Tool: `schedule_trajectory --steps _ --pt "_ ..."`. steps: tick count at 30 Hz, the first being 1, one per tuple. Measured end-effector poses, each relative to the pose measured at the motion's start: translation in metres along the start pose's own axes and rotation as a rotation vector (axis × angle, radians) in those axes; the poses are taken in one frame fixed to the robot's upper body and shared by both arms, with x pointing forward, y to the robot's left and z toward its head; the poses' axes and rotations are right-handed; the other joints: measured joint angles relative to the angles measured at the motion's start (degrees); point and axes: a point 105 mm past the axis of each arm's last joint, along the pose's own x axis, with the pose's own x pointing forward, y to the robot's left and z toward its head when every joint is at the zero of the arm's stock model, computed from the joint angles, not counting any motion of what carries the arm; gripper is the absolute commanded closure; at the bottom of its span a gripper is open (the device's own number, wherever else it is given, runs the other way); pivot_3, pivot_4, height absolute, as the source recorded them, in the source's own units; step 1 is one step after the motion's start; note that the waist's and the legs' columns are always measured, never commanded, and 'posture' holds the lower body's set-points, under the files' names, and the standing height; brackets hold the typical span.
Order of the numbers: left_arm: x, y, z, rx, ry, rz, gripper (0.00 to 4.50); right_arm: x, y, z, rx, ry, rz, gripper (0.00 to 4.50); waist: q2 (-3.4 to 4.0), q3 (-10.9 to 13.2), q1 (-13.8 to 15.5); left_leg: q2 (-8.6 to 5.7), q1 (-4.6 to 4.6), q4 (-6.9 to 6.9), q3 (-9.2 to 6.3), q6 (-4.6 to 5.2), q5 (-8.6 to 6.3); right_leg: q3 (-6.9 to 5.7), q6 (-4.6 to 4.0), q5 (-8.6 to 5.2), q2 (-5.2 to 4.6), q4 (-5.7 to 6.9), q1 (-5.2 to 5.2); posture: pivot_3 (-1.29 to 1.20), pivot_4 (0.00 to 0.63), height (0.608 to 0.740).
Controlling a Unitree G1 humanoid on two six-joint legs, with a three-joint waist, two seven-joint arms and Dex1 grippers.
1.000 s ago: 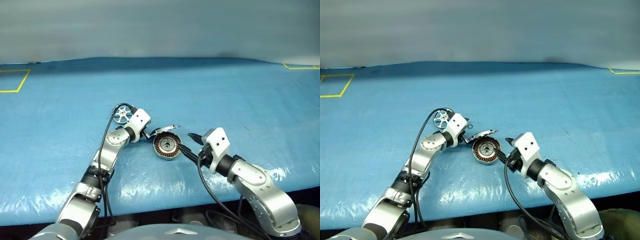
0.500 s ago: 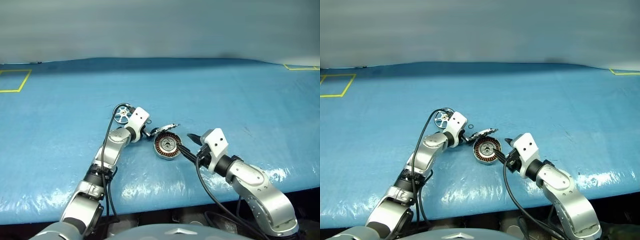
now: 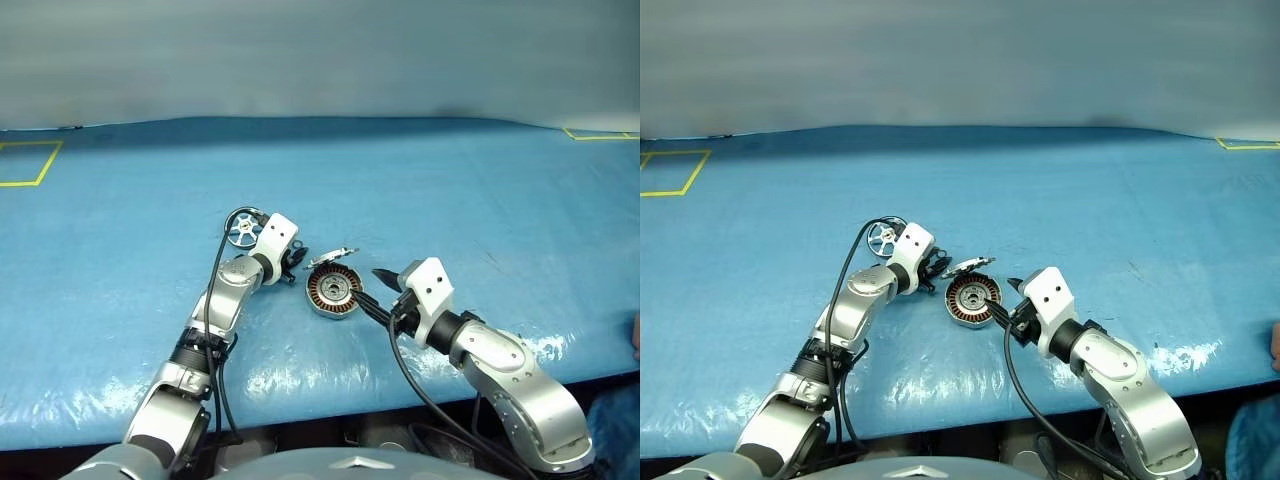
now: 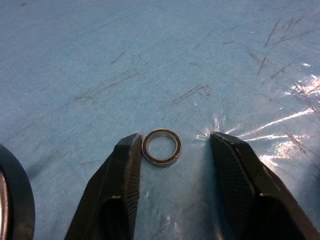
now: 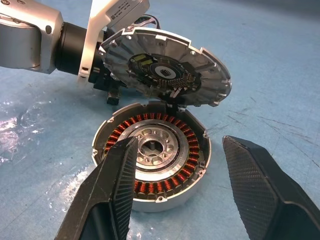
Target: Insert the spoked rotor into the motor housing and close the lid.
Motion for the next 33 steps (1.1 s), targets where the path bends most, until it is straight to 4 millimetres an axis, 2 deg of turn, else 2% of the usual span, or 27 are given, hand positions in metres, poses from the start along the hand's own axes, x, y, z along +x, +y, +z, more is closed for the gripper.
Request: schedule_trajectory --steps 1,2,17,24,29,33 --pt "0.0 0.0 0.0 0.005 0.001 0.001 3.55 0.0 0.0 0.0 -0.001 0.0 -0.001 1.66 0.0 -0.01 -0.01 0.0 0.0 0.0 0.0 0.0 0.0 0.0 0.0 0.0 0.0 0.0 0.0 0.0 0.15 0.74" --pt "-0.001 0.001 -0.001 0.008 0.002 0.002 3.81 0.001 0.0 0.0 -0.002 0.0 0.0 1.66 0.0 -0.01 -0.04 0.0 0.01 0.0 0.0 0.0 0.0 0.0 0.0 0.0 0.0 0.0 0.0 0.0 0.15 0.74" --pt "-0.01 0.012 -0.006 0.087 -0.041 0.028 3.82 0.003 0.001 0.0 -0.005 0.002 0.01 1.66 0.01 -0.04 -0.27 0.06 0.02 -0.02 0.05 0.0 0.0 0.04 -0.04 -0.02 0.03 0.02 -0.06 0.0 0.15 0.74" --pt "-0.035 0.001 -0.013 0.101 -0.207 -0.103 3.82 0.002 0.002 0.002 -0.012 -0.002 0.027 1.66 -0.01 0.02 0.07 0.04 -0.22 -0.09 0.06 0.0 -0.01 0.02 -0.35 0.15 -0.03 -0.05 -0.28 0.0 0.15 0.74" --pt "-0.068 0.001 0.013 0.129 -0.351 -0.233 3.82 -0.004 -0.003 0.006 -0.04 0.0 0.022 1.66 0.01 0.04 0.12 0.03 -0.36 -0.09 0.05 0.01 -0.02 -0.02 -0.35 0.14 -0.05 -0.11 -0.37 0.0 0.15 0.74" --pt "-0.089 -0.01 0.019 0.123 -0.35 -0.376 3.82 -0.011 -0.003 0.005 -0.048 0.012 0.044 1.66 0.02 0.05 0.11 0.04 -0.37 -0.09 0.04 0.02 -0.02 -0.04 -0.21 0.05 -0.04 -0.11 -0.36 0.0 0.15 0.74"
